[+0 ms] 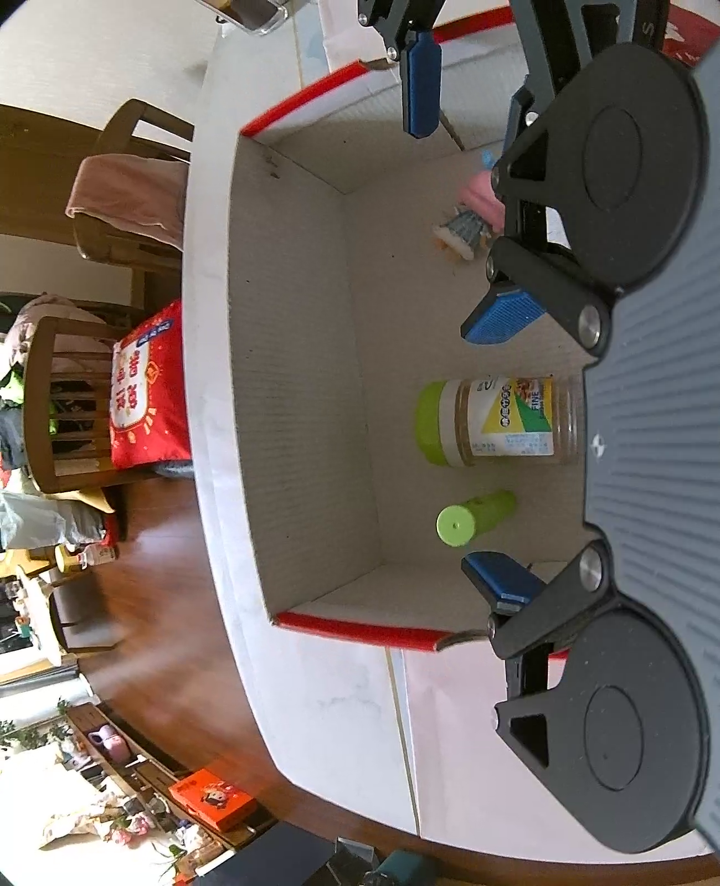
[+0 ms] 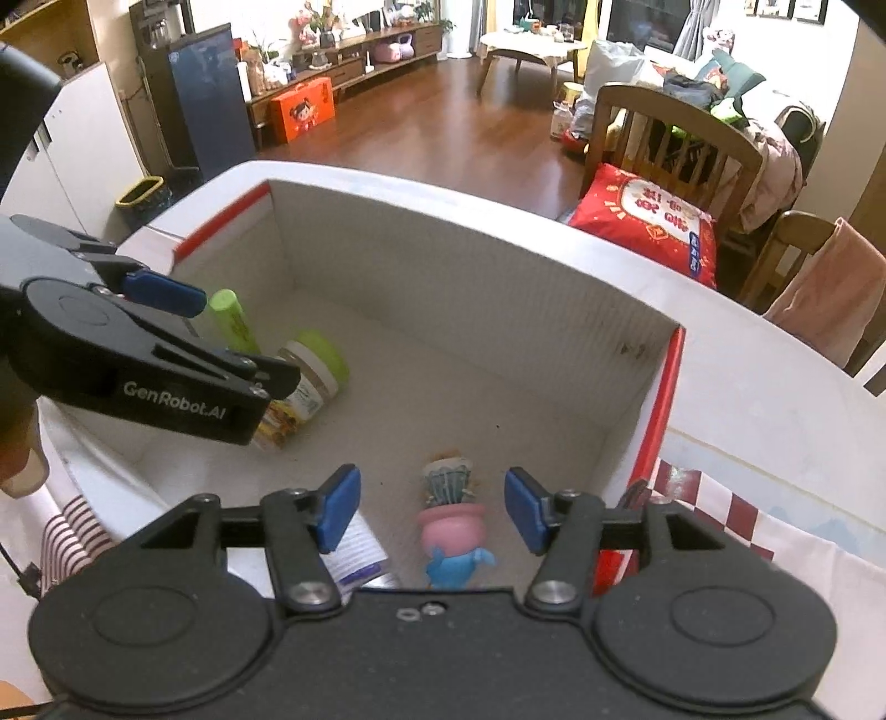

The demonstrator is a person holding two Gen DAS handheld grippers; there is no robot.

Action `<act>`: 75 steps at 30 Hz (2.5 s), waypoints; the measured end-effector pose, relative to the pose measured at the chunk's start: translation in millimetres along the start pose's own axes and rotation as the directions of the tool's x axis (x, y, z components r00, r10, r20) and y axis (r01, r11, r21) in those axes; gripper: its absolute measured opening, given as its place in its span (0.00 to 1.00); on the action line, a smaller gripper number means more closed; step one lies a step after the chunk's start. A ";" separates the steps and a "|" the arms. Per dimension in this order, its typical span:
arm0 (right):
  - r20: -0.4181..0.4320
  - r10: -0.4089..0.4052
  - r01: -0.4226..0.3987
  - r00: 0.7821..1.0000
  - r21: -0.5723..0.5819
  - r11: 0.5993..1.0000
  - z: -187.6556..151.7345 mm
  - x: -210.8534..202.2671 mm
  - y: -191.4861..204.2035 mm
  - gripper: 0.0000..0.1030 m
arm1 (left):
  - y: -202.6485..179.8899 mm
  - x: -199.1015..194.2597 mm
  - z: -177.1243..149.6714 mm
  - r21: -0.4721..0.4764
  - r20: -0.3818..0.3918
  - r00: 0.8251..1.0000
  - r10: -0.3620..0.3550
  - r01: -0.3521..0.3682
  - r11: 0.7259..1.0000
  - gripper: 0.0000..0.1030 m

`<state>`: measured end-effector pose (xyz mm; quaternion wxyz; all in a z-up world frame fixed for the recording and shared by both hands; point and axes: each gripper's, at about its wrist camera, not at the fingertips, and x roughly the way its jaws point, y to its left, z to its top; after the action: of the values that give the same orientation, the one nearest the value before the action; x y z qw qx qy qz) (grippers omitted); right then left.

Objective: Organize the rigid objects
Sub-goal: 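Carry the glue stick and figurine into the red box and open both tools, then withdraw both tools from the box back toward the pile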

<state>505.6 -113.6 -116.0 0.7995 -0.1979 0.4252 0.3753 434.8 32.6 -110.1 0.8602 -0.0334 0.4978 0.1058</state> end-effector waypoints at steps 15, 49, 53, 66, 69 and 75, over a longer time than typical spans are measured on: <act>0.094 0.014 -0.015 0.995 0.010 1.000 -14.5 -48.4 13.4 0.68 | -3.1 -59.5 -20.3 -0.020 0.087 0.996 0.011 -0.009 1.000 0.80; 0.291 -0.041 -0.010 0.956 0.171 0.985 -102.0 -163.9 83.0 0.99 | 26.4 -178.5 -130.5 -0.002 0.274 0.958 -0.084 0.088 0.996 0.83; 0.284 -0.061 0.003 0.957 0.202 0.979 -124.1 -165.7 87.4 0.99 | 25.3 -180.7 -148.8 0.023 0.274 0.957 -0.097 0.094 0.995 0.83; 0.201 -0.108 0.051 0.974 0.269 0.962 -178.7 -148.8 93.1 0.99 | 23.7 -154.8 -206.3 0.047 0.204 0.972 -0.120 0.113 0.992 0.83; 0.186 -0.117 0.066 0.976 0.257 0.964 -188.7 -142.9 93.9 0.99 | 20.8 -148.2 -218.2 0.057 0.185 0.973 -0.140 0.132 0.990 0.83; 0.122 -0.111 0.086 0.986 0.199 0.976 -203.5 -124.5 94.6 0.97 | 1.5 -132.3 -235.5 0.155 0.160 0.972 -0.173 0.148 0.977 0.83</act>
<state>280.4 -236.1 -126.6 0.8590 -0.1148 0.3953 0.3043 170.7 -23.9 -114.1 0.9059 -0.0028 0.4234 0.0025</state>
